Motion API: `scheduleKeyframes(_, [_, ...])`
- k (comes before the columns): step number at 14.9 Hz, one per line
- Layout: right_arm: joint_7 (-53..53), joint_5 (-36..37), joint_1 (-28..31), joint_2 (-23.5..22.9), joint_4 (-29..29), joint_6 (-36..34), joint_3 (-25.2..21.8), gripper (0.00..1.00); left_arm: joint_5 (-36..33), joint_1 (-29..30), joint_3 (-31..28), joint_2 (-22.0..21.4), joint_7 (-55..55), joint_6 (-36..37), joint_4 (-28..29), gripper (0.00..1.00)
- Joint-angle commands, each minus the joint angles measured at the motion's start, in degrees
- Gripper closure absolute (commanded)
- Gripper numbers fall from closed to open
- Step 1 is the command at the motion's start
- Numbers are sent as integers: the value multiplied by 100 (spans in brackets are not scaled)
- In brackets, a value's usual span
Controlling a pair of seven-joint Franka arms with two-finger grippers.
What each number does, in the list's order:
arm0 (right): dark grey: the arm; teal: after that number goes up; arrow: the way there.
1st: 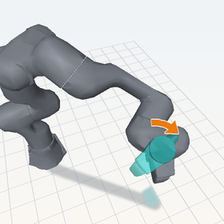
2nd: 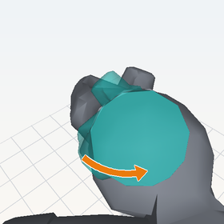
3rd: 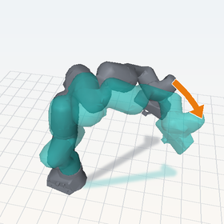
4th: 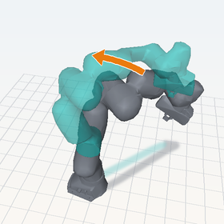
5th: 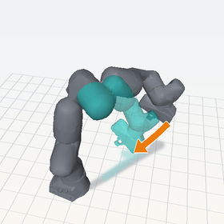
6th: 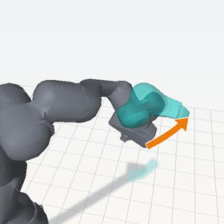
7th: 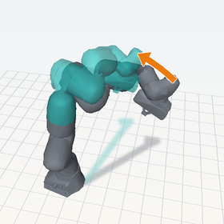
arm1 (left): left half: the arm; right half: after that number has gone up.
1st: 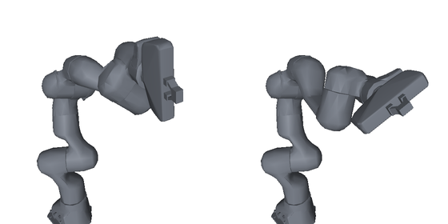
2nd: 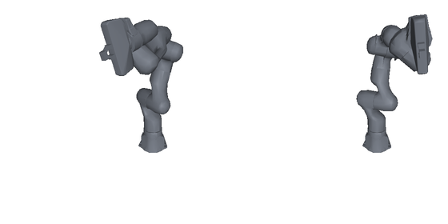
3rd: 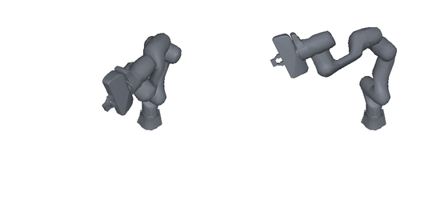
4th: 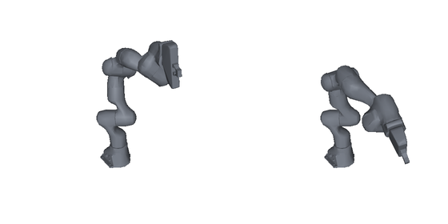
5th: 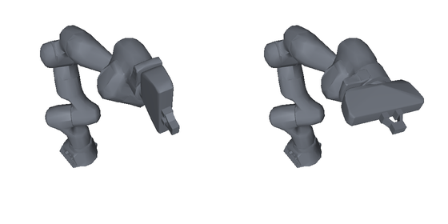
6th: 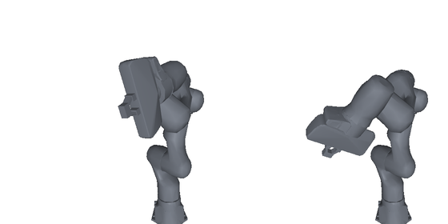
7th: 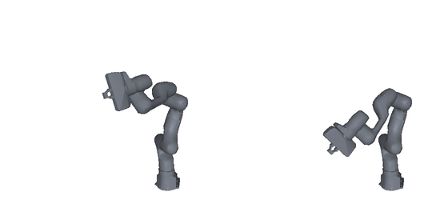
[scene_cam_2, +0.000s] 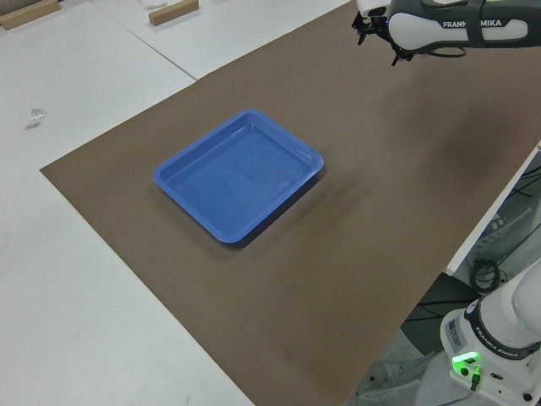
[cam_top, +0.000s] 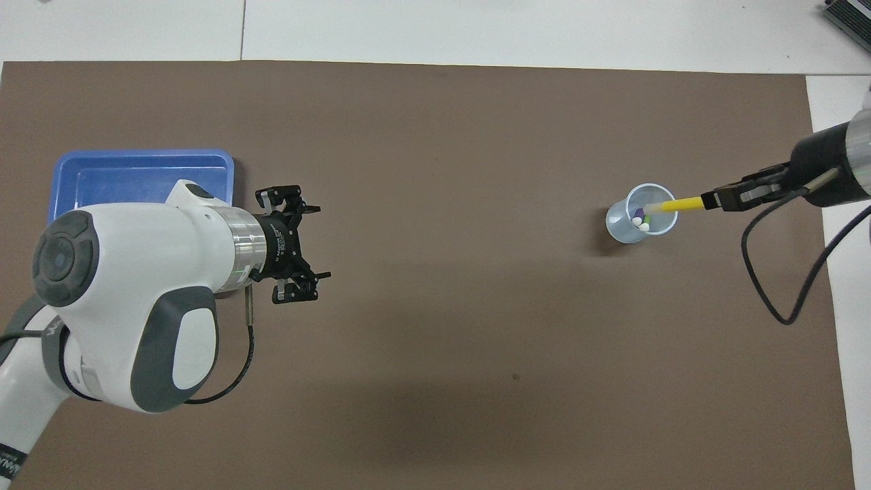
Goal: Right arm passes pens to left for tray arrangement
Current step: 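Pull the yellow pen out while the left gripper moves toward it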
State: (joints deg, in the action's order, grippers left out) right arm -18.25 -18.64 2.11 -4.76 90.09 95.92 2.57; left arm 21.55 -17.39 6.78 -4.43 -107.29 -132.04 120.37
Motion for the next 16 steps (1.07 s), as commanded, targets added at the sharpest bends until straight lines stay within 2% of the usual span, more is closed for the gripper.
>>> scheduleKeyframes(1, [1004,-298,-367,-95,-80,14,60,100,147,-239,-71,-6,-449,-68,-40,0])
scheduleKeyframes(4, [1639,-657,-702,-77,104,365,60,100,200,-476,-62,73,-827,-155,-180,0])
scheduleKeyframes(9, [2500,-825,-1177,-104,350,849,60,100,288,-950,-62,153,-1478,-708,-189,0])
scheduleKeyframes(12, [2861,-1141,-1449,-130,526,1121,60,100,508,-1222,-62,240,-1917,-1392,-181,0])
scheduleKeyframes(16, [3424,-1142,-1845,-139,702,1649,51,100,508,-1460,-62,363,-1944,-2113,-198,0])
